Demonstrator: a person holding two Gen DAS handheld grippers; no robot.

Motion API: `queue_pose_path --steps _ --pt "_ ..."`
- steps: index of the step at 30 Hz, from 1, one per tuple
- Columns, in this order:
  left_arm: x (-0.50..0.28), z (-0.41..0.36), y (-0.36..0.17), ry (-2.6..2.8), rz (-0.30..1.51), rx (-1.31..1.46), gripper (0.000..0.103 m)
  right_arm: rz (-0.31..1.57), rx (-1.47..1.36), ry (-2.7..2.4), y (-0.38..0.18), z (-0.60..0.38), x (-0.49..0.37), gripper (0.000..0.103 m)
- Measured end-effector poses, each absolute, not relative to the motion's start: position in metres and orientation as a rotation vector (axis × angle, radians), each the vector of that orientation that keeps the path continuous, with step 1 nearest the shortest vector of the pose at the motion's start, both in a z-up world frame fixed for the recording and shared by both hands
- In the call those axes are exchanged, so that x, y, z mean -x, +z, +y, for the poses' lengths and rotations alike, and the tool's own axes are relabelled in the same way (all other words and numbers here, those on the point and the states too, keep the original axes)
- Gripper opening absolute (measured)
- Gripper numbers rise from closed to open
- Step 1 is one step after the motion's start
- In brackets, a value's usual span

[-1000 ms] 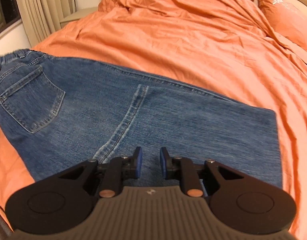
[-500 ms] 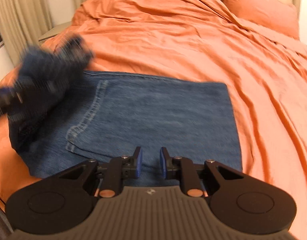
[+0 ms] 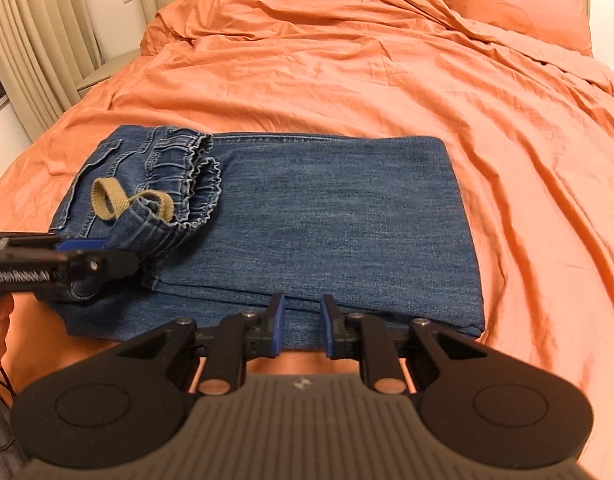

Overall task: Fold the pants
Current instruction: 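Lift the waistband with the left tool, fold it over the jeans, open, then move the right tool to the elastic waistband with the drawstring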

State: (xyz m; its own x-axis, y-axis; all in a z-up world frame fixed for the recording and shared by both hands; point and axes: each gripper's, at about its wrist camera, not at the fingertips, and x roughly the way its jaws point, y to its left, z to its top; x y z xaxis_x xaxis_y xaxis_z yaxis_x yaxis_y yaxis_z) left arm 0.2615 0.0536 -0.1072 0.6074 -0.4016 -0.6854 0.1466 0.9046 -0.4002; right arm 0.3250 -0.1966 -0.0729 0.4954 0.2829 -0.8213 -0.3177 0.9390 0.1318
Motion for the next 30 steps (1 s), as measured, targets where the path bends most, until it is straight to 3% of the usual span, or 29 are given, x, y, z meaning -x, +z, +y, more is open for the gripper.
queue_pose_path --steps 5,11,18,30 --pt "-0.252 0.077 -0.092 -0.408 0.759 0.508 0.073 0.977 0.041 0.367 -0.066 -0.2 -0.319 0.018" --pt "-0.251 0.102 -0.078 -0.28 0.653 0.541 0.073 0.969 -0.016 0.383 -0.058 -0.196 -0.323 0.03" --pt "-0.262 0.139 -0.083 -0.043 0.626 0.506 0.068 0.963 -0.091 0.422 -0.055 -0.169 -0.345 0.046" --pt "-0.28 0.174 -0.106 0.032 0.663 0.566 0.058 1.017 -0.363 0.474 -0.077 -0.133 -0.399 0.051"
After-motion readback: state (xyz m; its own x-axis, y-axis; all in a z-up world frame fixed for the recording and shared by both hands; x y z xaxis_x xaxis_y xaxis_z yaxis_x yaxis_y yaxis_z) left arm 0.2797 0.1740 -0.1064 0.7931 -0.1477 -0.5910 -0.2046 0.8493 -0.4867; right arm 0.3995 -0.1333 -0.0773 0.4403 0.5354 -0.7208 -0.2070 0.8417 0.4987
